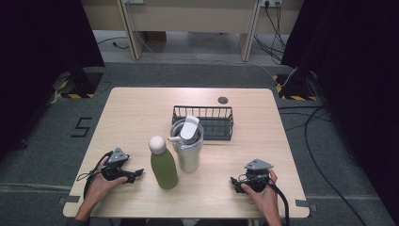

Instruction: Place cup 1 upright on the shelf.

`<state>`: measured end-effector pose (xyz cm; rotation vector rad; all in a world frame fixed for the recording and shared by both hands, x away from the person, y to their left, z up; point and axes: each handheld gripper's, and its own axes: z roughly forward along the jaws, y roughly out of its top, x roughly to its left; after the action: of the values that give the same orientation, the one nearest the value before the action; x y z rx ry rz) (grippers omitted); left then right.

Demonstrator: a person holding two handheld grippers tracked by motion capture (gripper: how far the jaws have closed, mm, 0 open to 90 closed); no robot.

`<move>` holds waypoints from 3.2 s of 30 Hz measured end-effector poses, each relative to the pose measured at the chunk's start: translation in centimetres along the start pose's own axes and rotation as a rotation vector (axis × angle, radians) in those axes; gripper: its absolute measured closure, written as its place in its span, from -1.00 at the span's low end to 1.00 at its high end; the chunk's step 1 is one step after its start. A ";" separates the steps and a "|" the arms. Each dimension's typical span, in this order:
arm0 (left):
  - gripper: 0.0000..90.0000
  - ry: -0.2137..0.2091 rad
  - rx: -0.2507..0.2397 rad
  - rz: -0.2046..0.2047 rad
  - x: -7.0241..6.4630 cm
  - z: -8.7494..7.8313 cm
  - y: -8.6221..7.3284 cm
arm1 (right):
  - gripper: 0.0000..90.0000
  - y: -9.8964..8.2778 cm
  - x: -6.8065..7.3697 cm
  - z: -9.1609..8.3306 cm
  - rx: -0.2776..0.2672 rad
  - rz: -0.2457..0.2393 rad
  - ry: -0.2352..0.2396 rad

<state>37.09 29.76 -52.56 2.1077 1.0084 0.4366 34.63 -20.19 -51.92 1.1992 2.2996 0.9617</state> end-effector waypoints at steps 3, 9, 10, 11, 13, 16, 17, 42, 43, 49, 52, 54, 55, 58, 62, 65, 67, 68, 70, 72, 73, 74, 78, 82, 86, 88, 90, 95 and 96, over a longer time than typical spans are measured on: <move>-0.77 0.000 0.001 0.001 0.0 0.0 0.0 | -0.64 0.1 0.1 -0.3 -0.017 -0.012 -0.008; -0.77 0.000 0.000 0.000 0.0 0.0 0.0 | -0.66 0.4 0.5 -0.9 -0.084 -0.016 0.004; -0.77 0.000 0.000 0.000 0.0 0.0 0.0 | -0.67 0.5 0.7 -0.9 -0.095 -0.021 0.008; -0.77 0.000 0.000 0.000 0.0 0.0 0.0 | -0.67 0.5 0.7 -0.9 -0.095 -0.021 0.008; -0.77 0.000 0.001 0.001 0.0 0.0 0.0 | -0.66 0.7 0.9 -1.1 -0.115 -0.036 0.018; -0.77 0.000 0.001 0.001 0.0 0.0 0.0 | -0.66 1.1 1.5 -1.5 -0.165 -0.038 0.043; -0.77 0.000 0.001 0.001 0.0 0.0 0.0 | -0.66 1.1 1.5 -1.5 -0.165 -0.038 0.043; -0.77 -0.003 0.000 0.000 0.0 0.0 0.0 | -0.65 6.1 6.2 -0.4 -0.353 -0.146 0.199; -0.77 -0.003 0.000 0.000 0.0 0.0 0.0 | -0.65 6.1 6.2 -0.4 -0.353 -0.146 0.199; -0.77 -0.004 0.001 0.001 0.0 0.0 0.0 | -0.65 7.1 7.1 1.0 -0.386 -0.156 0.236; -0.77 -0.004 0.001 0.001 0.0 0.0 0.0 | -0.66 7.3 7.4 1.5 -0.380 -0.156 0.241; -0.77 -0.004 0.000 0.000 0.0 0.0 0.0 | -0.66 7.4 7.5 1.8 -0.383 -0.158 0.250; -0.77 -0.004 0.001 0.001 0.0 0.0 0.0 | -0.66 7.5 7.6 2.1 -0.386 -0.164 0.254; -0.77 -0.005 0.001 0.001 0.0 0.0 0.0 | -0.66 7.6 7.7 2.5 -0.382 -0.159 0.263; -0.77 -0.006 0.001 0.001 0.0 0.0 0.0 | -0.66 7.8 8.0 3.2 -0.390 -0.174 0.271; -0.77 -0.006 0.001 0.001 0.0 0.0 0.0 | -0.66 7.9 8.0 3.4 -0.397 -0.173 0.272; -0.77 -0.006 0.001 0.001 0.0 0.0 0.0 | -0.67 8.0 8.1 3.7 -0.407 -0.162 0.279; -0.77 -0.006 0.001 0.001 0.0 0.0 0.0 | -0.67 8.0 8.1 4.1 -0.414 -0.154 0.286; -0.77 -0.006 0.001 0.001 0.0 0.0 0.0 | -0.67 8.0 8.2 4.2 -0.415 -0.154 0.288; -0.77 -0.006 0.001 0.001 0.0 0.0 0.0 | -0.67 8.0 8.3 4.6 -0.422 -0.154 0.293; -0.77 -0.006 0.001 0.001 0.0 0.0 0.0 | -0.67 8.0 8.4 4.7 -0.422 -0.154 0.296; -0.77 -0.005 0.001 0.002 0.0 0.0 0.0 | -0.67 8.0 8.5 5.0 -0.423 -0.157 0.301; -0.77 -0.007 0.001 0.002 0.0 0.0 0.0 | -0.68 8.1 8.9 5.7 -0.428 -0.161 0.301; -0.77 -0.006 0.000 0.002 0.0 0.0 0.0 | -0.72 8.3 9.0 6.4 -0.436 -0.146 0.311; -0.77 -0.008 0.000 0.002 0.0 0.0 0.0 | -0.75 8.6 9.1 6.8 -0.446 -0.161 0.304; -0.77 -0.007 0.000 0.002 0.0 0.0 0.0 | -0.77 8.6 9.2 7.1 -0.461 -0.150 0.307; -0.76 -0.005 0.000 0.005 0.0 0.0 0.0 | -0.78 8.6 9.3 7.2 -0.464 -0.151 0.306; -0.76 -0.007 0.001 0.004 0.0 0.0 0.0 | -0.80 8.7 9.4 7.6 -0.485 -0.143 0.307; -0.76 -0.006 0.002 0.005 0.0 0.0 0.0 | -0.80 8.8 9.5 7.7 -0.489 -0.147 0.306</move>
<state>37.07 29.80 -52.55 2.1121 1.0007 0.4312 38.83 -5.78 -51.14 0.7100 2.1373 1.6202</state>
